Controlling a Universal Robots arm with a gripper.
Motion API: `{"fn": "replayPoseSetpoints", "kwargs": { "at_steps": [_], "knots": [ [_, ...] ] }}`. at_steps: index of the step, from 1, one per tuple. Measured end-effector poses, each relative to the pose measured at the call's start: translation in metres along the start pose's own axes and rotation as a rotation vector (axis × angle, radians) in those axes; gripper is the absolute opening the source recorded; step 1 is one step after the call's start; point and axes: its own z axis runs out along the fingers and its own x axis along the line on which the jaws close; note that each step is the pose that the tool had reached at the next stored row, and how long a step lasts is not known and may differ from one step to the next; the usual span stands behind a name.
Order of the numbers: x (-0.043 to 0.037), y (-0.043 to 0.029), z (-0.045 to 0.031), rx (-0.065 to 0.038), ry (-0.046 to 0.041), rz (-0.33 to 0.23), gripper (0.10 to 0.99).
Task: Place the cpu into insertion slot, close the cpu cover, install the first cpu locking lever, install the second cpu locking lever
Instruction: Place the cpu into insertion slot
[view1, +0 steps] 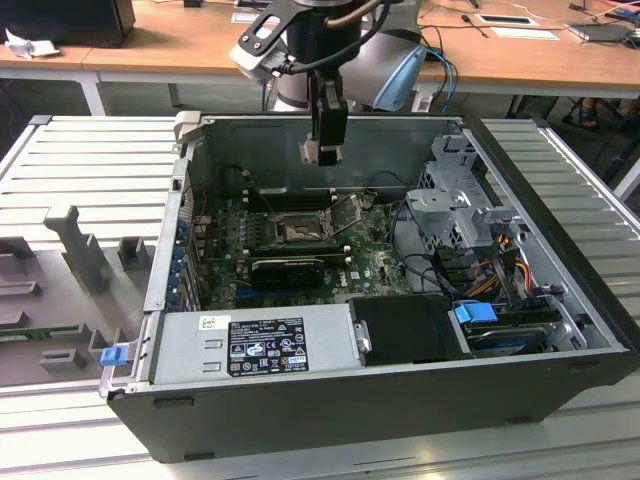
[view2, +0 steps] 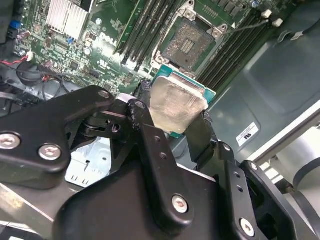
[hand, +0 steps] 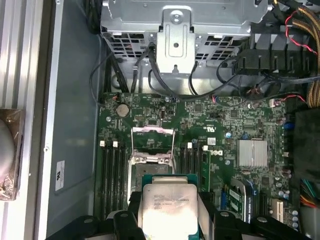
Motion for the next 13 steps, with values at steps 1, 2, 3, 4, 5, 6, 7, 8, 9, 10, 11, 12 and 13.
{"fn": "replayPoseSetpoints", "kwargs": {
  "at_steps": [1,2,3,4,5,6,7,8,9,10,11,12,13],
  "knots": [
    [0.0,-0.0002,0.0021,0.0,0.0,0.0,0.529],
    [-0.0001,-0.0004,0.004,0.0,0.0,0.0,0.529],
    [-0.0001,-0.0005,0.0059,0.0,0.0001,0.0,0.529],
    [-0.0001,-0.0007,0.0073,0.0,0.0001,0.0,0.529],
    [-0.0001,-0.0008,0.0088,0.0,0.0,0.0,0.529],
    [-0.0002,-0.001,0.0109,0.0,0.0,0.0,0.529],
    [-0.0002,-0.001,0.0119,0.0,0.0,0.0,0.529],
    [-0.0002,-0.0011,0.0122,0.0,-0.0002,0.0,0.529],
    [-0.0002,-0.0011,0.0127,0.0,-0.0001,0.0,0.529],
    [-0.0002,-0.0011,0.013,0.0,0.0,0.0,0.529],
    [-0.0002,-0.0012,0.0133,0.0,-0.0001,0.0,0.529],
    [-0.0002,-0.0012,0.0136,0.0,0.0,0.0,0.529],
    [-0.0002,-0.0012,0.0139,0.0,0.0,0.0,0.529]
  ]
}}
